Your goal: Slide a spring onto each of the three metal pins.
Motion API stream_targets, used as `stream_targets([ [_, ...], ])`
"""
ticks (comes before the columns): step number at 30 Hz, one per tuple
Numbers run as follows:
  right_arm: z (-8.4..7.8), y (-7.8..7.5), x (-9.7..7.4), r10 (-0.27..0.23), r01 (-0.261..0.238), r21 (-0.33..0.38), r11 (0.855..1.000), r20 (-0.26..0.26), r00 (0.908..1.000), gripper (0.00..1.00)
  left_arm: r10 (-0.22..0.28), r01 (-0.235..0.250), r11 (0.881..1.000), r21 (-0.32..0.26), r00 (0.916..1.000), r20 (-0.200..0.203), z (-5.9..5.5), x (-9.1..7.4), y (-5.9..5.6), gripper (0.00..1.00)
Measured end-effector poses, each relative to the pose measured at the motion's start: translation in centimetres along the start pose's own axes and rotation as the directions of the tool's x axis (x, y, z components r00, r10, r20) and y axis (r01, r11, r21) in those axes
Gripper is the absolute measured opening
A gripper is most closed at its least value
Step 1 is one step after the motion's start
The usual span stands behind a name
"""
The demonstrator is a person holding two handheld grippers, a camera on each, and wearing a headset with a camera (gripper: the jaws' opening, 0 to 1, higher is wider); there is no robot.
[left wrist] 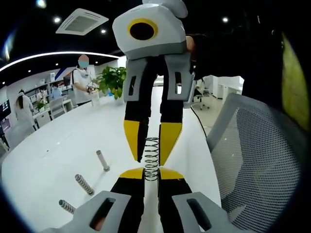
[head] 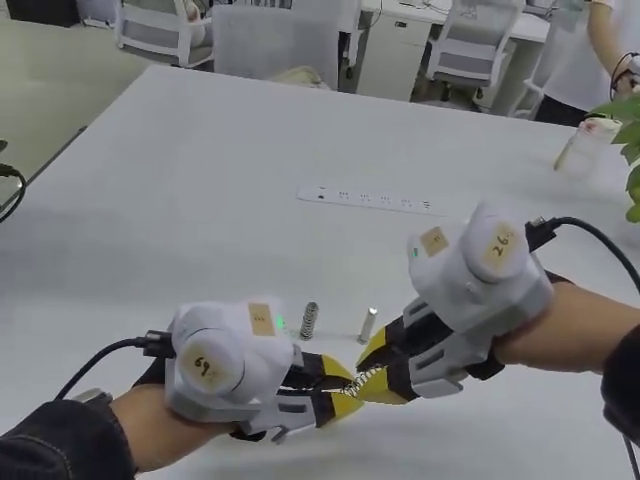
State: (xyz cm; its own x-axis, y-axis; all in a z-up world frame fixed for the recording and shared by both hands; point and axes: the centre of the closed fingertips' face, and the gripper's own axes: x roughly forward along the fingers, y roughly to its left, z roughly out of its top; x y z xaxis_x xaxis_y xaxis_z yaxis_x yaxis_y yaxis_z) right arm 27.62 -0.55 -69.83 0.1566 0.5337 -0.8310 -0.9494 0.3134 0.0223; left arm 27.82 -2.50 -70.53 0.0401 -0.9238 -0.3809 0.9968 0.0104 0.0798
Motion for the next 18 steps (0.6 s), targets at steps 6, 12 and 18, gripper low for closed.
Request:
stream_targets([
  [6,0.07,0.0,0.15,0.009,-0.009,0.007,1.0,0.007,0.9999,0.11,0.008,-0.008,1.0,-0.008,0.9999,0.01,0.16,-0.13,0.23,0.02],
  [12,0.13,0.05,0.25,0.014,-0.015,0.012,1.0,0.013,0.9998,0.09,0.009,-0.009,1.0,-0.01,0.9999,0.011,0.18,-0.19,0.16,0.02],
  [18,0.13,0.03,0.22,0.016,-0.017,0.018,1.0,0.014,0.9998,0.09,0.011,-0.011,1.0,-0.011,0.9999,0.012,0.23,-0.12,0.21,0.02],
])
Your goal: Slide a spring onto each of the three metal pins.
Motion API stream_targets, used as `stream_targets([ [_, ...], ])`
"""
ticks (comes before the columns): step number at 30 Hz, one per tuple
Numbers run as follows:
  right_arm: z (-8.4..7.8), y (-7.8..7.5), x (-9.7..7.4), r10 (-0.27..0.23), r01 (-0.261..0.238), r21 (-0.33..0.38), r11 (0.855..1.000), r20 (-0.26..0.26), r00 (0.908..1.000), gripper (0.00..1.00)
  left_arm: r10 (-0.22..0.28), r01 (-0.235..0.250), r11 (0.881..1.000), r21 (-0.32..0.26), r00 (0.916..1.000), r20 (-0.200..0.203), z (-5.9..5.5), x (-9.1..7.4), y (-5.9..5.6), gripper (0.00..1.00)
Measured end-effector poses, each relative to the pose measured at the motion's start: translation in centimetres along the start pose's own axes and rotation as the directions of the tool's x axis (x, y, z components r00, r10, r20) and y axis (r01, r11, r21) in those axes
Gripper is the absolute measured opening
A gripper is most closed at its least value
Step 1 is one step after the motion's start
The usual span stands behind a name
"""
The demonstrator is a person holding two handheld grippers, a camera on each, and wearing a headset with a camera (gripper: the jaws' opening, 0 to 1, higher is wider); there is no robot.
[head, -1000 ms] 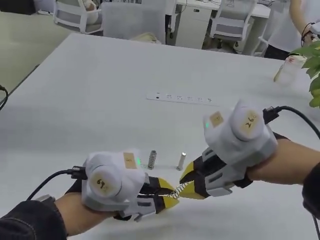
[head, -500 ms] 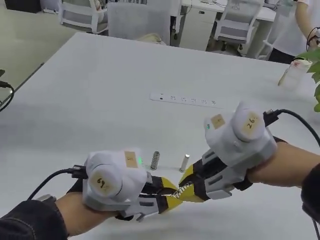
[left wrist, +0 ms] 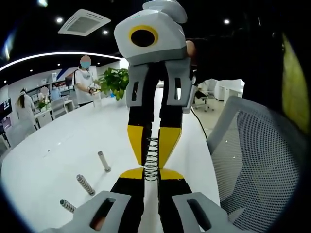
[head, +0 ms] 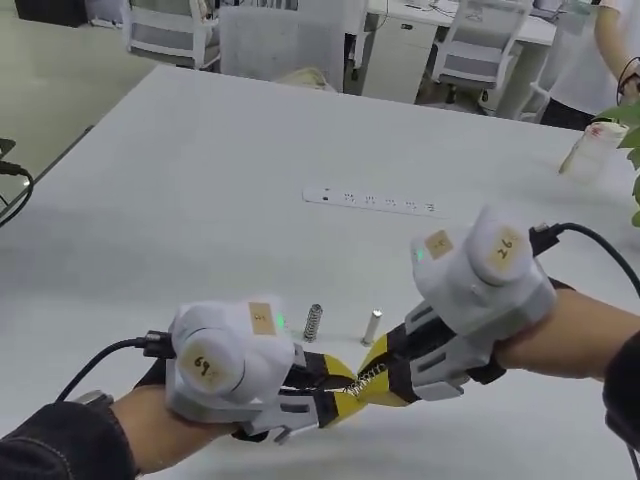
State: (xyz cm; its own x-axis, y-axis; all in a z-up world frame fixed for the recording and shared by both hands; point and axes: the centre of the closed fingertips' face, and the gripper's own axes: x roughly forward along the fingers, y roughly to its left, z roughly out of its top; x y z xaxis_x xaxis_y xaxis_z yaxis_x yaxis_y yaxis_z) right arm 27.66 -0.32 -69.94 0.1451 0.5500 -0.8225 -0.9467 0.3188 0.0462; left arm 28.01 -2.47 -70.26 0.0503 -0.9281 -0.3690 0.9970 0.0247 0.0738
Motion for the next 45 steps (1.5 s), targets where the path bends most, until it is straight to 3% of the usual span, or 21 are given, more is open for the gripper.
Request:
stream_targets([
  [12,0.26,-0.36,-0.23,-0.001,0.001,0.016,1.0,-0.016,0.9999,0.08,0.014,-0.014,1.0,-0.027,0.9996,0.024,0.27,0.18,0.29,0.02],
  [22,0.11,-0.34,-0.27,0.007,-0.007,0.008,1.0,-0.053,0.9985,0.08,0.009,-0.009,0.999,-0.034,0.9999,-0.012,-0.65,0.38,0.11,0.05],
  [37,0.32,-0.31,-0.34,0.011,-0.011,-0.002,1.0,-0.067,0.9977,0.08,0.014,-0.014,1.0,-0.009,0.9999,-0.008,-0.56,0.34,0.12,0.02],
  [45,0.1,-0.65,-0.45,0.008,-0.008,-0.008,1.0,-0.085,0.9963,0.08,0.016,-0.016,1.0,-0.025,0.9998,-0.011,-0.69,0.31,0.27,0.02],
])
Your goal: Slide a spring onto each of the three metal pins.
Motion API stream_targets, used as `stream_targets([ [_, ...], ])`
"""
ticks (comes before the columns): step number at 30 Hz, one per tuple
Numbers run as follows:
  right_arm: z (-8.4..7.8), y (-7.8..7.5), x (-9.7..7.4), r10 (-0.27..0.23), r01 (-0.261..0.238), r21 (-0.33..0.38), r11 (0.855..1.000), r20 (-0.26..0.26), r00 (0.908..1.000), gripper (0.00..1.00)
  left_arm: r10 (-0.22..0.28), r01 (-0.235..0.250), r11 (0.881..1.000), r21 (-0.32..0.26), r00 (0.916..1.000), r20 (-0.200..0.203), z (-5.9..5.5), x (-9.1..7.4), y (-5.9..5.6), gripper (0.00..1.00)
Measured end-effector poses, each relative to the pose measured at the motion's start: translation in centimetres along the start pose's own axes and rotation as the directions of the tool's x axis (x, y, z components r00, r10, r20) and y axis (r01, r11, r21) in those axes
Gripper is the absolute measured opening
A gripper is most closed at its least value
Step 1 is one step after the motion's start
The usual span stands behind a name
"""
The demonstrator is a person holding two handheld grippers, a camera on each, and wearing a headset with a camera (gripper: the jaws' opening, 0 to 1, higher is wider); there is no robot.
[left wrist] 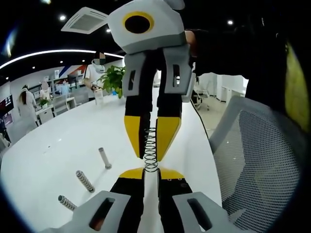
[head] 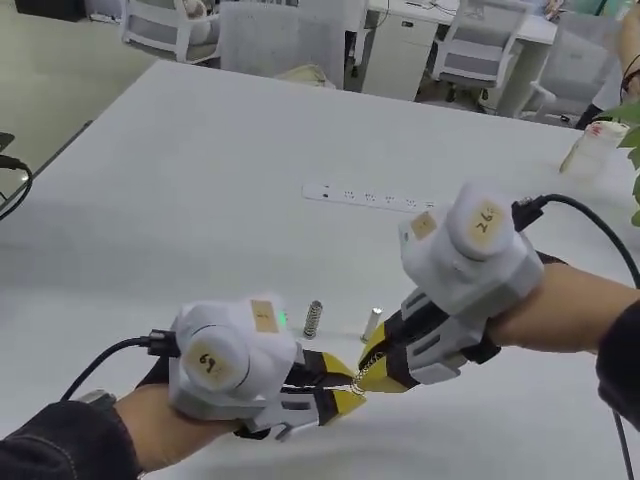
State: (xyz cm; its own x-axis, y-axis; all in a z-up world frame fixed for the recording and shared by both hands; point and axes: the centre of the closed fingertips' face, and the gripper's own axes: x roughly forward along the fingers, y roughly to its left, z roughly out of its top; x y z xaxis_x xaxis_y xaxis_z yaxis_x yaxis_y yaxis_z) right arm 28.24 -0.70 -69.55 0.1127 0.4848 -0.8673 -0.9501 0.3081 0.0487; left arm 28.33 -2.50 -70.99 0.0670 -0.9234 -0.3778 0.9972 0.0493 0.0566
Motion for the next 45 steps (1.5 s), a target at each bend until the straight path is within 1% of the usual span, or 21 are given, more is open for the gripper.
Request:
stream_targets([
  [3,-0.2,-0.4,-0.2,-0.008,0.008,-0.005,1.0,-0.014,0.9999,0.08,0.003,-0.003,1.0,-0.006,1.0,-0.003,-0.2,-0.2,0.1,0.04],
  [7,-0.2,-0.8,-0.6,-0.016,0.016,-0.004,1.0,-0.014,0.9998,0.08,0.008,-0.008,1.0,-0.026,0.9999,-0.007,-0.6,-0.5,0.3,0.06],
  [10,-0.3,-1.0,-0.8,-0.022,0.022,0.0,1.0,-0.011,0.9997,0.08,0.012,-0.013,0.999,-0.037,0.9998,-0.015,-1.1,-0.7,0.4,0.12],
  [12,-0.3,-1.1,-0.9,-0.025,0.025,-0.001,1.0,-0.012,0.9996,0.08,0.011,-0.012,0.998,-0.06,0.9997,-0.019,-1.4,-0.8,0.3,0.18],
  [14,-0.4,-1.1,-0.9,-0.026,0.026,0.0,1.0,-0.011,0.9996,0.08,0.013,-0.015,0.997,-0.071,0.9998,-0.018,-1.6,-1.0,0.3,0.21],
  [18,-0.4,-1.2,-1.0,-0.03,0.03,0.0,1.0,-0.012,0.9995,0.08,0.018,-0.02,0.995,-0.1,0.9996,-0.022,-2.1,-1.5,0.2,0.33],
  [19,-0.5,-1.2,-1.0,-0.031,0.031,-0.001,1.0,-0.011,0.9994,0.08,0.025,-0.028,0.993,-0.119,0.9994,-0.025,-2.5,-1.7,0.2,0.37],
  [20,-0.5,-1.2,-1.1,-0.032,0.032,-0.001,0.999,-0.011,0.9994,0.08,0.027,-0.03,0.992,-0.126,0.9993,-0.028,-2.6,-1.8,0.2,0.4],
  [23,-0.5,-1.3,-1.1,-0.034,0.034,0.001,0.999,-0.01,0.9994,0.08,0.039,-0.042,0.99,-0.133,0.9988,-0.032,-3.1,-2.3,0.2,0.43],
  [26,-0.4,-1.5,-1.1,-0.037,0.037,0.0,0.999,-0.011,0.9993,0.08,0.056,-0.06,0.987,-0.151,0.998,-0.031,-3.5,-2.7,0.5,0.51],
  [28,-0.4,-1.6,-1.1,-0.038,0.038,0.001,0.999,-0.009,0.9992,0.08,0.068,-0.072,0.986,-0.153,0.9971,-0.036,-3.8,-3.0,0.7,0.53],
  [30,-0.4,-1.6,-1.2,-0.04,0.04,0.001,0.999,-0.009,0.9992,0.08,0.069,-0.075,0.984,-0.164,0.9968,-0.041,-4.2,-3.2,0.7,0.59],
  [34,-0.4,-2.0,-1.3,-0.047,0.047,0.004,0.999,-0.008,0.9989,0.08,0.102,-0.108,0.98,-0.167,0.9937,-0.046,-4.8,-3.9,1.2,0.68],
  [37,-0.5,-2.3,-1.5,-0.053,0.053,0.008,0.999,-0.006,0.9986,0.08,0.129,-0.135,0.979,-0.154,0.9904,-0.05,-5.5,-4.6,1.5,0.71],
  [38,-0.6,-2.4,-1.6,-0.056,0.056,0.009,0.998,-0.006,0.9984,0.08,0.14,-0.146,0.977,-0.152,0.9887,-0.054,-5.9,-5.0,1.7,0.72],
  [39,-0.6,-2.5,-1.7,-0.059,0.059,0.01,0.998,-0.006,0.9983,0.08,0.14,-0.147,0.977,-0.155,0.9886,-0.055,-6.1,-5.2,1.7,0.72],
  [40,-0.7,-2.6,-1.7,-0.06,0.06,0.011,0.998,-0.006,0.9982,0.08,0.151,-0.159,0.975,-0.156,0.9867,-0.059,-6.4,-5.4,1.9,0.73],
  [41,-0.7,-2.7,-1.8,-0.063,0.063,0.014,0.998,-0.005,0.998,0.08,0.163,-0.172,0.973,-0.153,0.9841,-0.07,-7.0,-5.8,2.0,0.73],
  [42,-0.7,-2.8,-1.8,-0.064,0.064,0.014,0.998,-0.005,0.9979,0.08,0.167,-0.177,0.971,-0.158,0.983,-0.076,-7.3,-6.0,2.1,0.73],
  [43,-0.8,-2.9,-1.9,-0.068,0.068,0.015,0.998,-0.007,0.9977,0.08,0.184,-0.196,0.967,-0.16,0.9791,-0.088,-7.7,-6.5,2.4,0.74],
  [45,-0.8,-3.2,-2.0,-0.073,0.073,0.016,0.997,-0.011,0.9973,0.08,0.197,-0.21,0.965,-0.16,0.9761,-0.092,-8.3,-7.0,2.5,0.75],
])
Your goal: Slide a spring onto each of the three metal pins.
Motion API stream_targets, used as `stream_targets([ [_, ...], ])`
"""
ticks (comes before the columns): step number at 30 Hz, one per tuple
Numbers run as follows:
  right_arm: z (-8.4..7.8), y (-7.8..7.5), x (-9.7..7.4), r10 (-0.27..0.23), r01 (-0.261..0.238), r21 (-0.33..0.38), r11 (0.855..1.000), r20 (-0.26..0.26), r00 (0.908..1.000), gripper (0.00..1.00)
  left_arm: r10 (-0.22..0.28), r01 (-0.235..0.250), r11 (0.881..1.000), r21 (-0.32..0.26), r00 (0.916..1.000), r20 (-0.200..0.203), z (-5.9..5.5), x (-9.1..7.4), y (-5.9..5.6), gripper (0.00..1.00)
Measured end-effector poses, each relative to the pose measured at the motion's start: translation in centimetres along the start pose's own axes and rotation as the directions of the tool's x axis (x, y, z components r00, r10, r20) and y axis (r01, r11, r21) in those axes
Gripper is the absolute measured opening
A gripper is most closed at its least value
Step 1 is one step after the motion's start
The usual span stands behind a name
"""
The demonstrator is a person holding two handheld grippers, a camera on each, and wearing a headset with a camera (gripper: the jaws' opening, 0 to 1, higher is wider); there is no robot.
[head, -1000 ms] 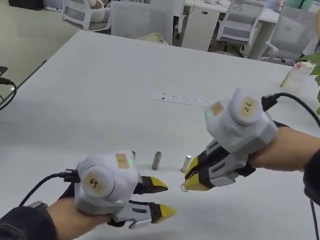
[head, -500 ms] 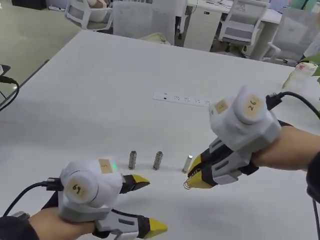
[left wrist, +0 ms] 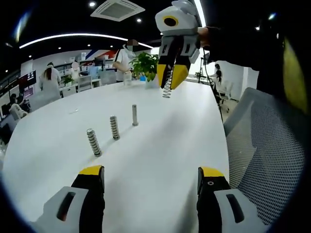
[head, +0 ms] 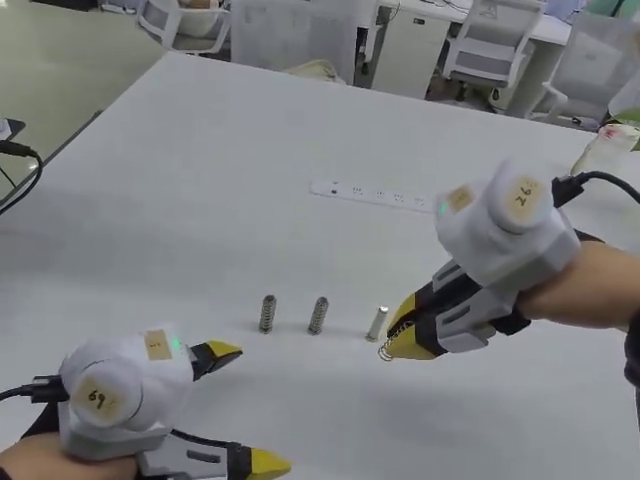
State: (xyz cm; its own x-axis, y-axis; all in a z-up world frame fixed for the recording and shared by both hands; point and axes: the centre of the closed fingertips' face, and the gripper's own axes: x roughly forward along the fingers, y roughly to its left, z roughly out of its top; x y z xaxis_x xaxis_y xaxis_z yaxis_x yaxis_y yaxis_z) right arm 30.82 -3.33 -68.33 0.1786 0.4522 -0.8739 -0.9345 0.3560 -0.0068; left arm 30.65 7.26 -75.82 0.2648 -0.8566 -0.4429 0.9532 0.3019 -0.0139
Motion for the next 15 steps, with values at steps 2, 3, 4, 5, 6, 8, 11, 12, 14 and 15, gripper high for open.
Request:
stream_targets([
  [2,-0.1,-0.4,-0.2,-0.009,0.009,-0.001,1.0,-0.007,0.9999,0.08,0.019,-0.019,1.0,-0.006,0.9998,-0.003,-0.3,-0.3,0.4,0.76],
  [3,-0.1,-0.6,-0.2,-0.01,0.01,-0.001,1.0,-0.007,0.9999,0.08,0.027,-0.027,1.0,-0.015,0.9996,-0.002,-0.5,-0.6,0.7,0.76],
  [4,-0.1,-0.7,-0.3,-0.013,0.013,-0.001,1.0,-0.008,0.9999,0.08,0.036,-0.036,0.999,-0.02,0.9993,-0.001,-0.6,-0.8,0.9,0.77],
  [5,-0.1,-0.9,-0.5,-0.016,0.016,0.0,1.0,-0.009,0.9998,0.08,0.048,-0.048,0.999,-0.026,0.9989,-0.002,-0.8,-1.1,1.2,0.77],
  [6,-0.1,-1.1,-0.6,-0.019,0.019,-0.001,1.0,-0.011,0.9998,0.08,0.055,-0.056,0.998,-0.03,0.9985,-0.005,-0.9,-1.2,1.4,0.77],
  [8,-0.1,-1.4,-0.8,-0.023,0.023,0.0,1.0,-0.012,0.9997,0.08,0.066,-0.066,0.997,-0.036,0.9978,0.0,-0.9,-1.5,1.7,0.76],
  [11,-0.1,-2.2,-1.1,-0.034,0.034,0.003,0.999,-0.017,0.9993,0.08,0.083,-0.082,0.996,-0.042,0.9966,0.006,-0.9,-1.9,2.1,0.76],
  [12,-0.1,-2.4,-1.2,-0.036,0.036,0.003,0.999,-0.02,0.9991,0.08,0.088,-0.088,0.995,-0.046,0.9961,0.008,-0.8,-1.9,2.1,0.77],
  [14,-0.2,-3.1,-1.5,-0.045,0.045,0.001,0.999,-0.029,0.9986,0.08,0.093,-0.093,0.995,-0.047,0.9956,0.011,-0.7,-2.0,2.3,0.77],
  [15,-0.1,-3.3,-1.6,-0.045,0.045,0.002,0.999,-0.029,0.9986,0.08,0.097,-0.096,0.994,-0.048,0.9952,0.012,-0.7,-2.0,2.3,0.77],
])
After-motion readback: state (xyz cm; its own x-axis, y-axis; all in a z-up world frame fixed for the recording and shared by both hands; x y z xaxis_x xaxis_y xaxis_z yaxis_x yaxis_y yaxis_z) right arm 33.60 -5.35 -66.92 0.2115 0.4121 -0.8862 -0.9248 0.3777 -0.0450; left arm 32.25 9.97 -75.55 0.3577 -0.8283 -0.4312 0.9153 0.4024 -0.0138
